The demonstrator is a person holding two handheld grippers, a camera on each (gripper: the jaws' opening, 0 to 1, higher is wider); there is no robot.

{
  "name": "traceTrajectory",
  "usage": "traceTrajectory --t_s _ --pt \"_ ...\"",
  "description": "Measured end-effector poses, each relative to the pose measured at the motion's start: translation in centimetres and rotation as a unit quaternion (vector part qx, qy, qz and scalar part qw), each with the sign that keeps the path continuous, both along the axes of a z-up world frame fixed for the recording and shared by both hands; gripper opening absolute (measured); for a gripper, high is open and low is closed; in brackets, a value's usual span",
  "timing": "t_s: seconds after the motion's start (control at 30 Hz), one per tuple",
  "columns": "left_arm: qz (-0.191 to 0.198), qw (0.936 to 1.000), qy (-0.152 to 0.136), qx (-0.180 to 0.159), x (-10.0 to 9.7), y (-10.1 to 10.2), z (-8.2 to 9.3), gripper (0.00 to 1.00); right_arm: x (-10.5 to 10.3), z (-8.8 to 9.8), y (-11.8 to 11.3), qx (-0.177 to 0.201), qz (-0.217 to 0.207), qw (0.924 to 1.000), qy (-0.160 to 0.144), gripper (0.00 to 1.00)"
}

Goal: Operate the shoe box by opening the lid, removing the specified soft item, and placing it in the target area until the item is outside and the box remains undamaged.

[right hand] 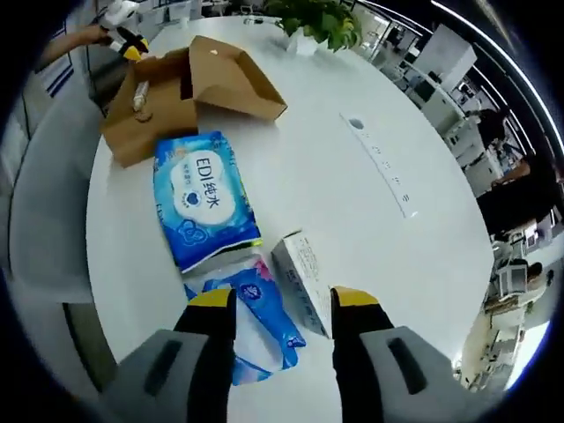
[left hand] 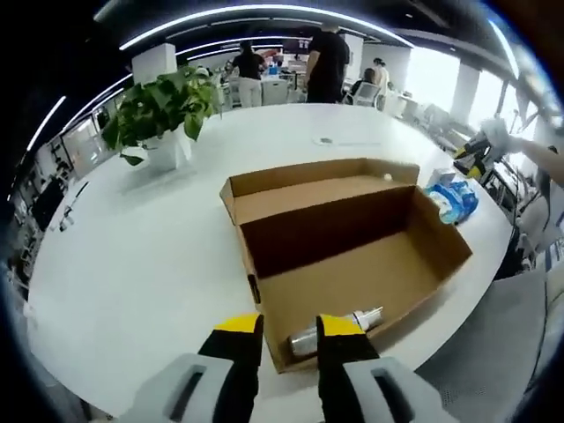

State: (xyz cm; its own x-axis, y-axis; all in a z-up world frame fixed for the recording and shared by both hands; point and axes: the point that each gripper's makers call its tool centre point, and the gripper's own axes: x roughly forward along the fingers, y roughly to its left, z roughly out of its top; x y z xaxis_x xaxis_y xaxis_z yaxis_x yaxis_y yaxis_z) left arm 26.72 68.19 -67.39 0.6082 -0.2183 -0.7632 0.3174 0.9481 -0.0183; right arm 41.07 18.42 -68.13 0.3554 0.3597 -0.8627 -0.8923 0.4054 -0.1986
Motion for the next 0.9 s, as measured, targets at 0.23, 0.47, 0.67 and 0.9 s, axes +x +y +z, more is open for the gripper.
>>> traceTrajectory --t_s 0.23,0.47,0.67,0.9 --pt "-0.082 0.9964 0.000 0.023 1.0 -1.6 0.3 0.26 -2.7 2.4 1.1 0.069 -0.050 0.9961 -0.022 0.48" --pt "-0.178 0.9821 0.033 0.053 0.8 -2.9 -0.3 0.30 -5.2 4.2 1.5 0.110 -0.078 0.9900 -0.041 0.53" --pt "-0.248 0.9645 0.057 0.072 0.6 -3.7 -0.8 0.33 -7.4 5.6 2.3 0.143 -0.097 0.9834 -0.055 0.58" --pt "-0.314 0.9417 0.085 0.087 0.4 -4.3 -2.0 0.34 -9.6 6.7 2.7 0.165 -0.111 0.9775 -0.070 0.66"
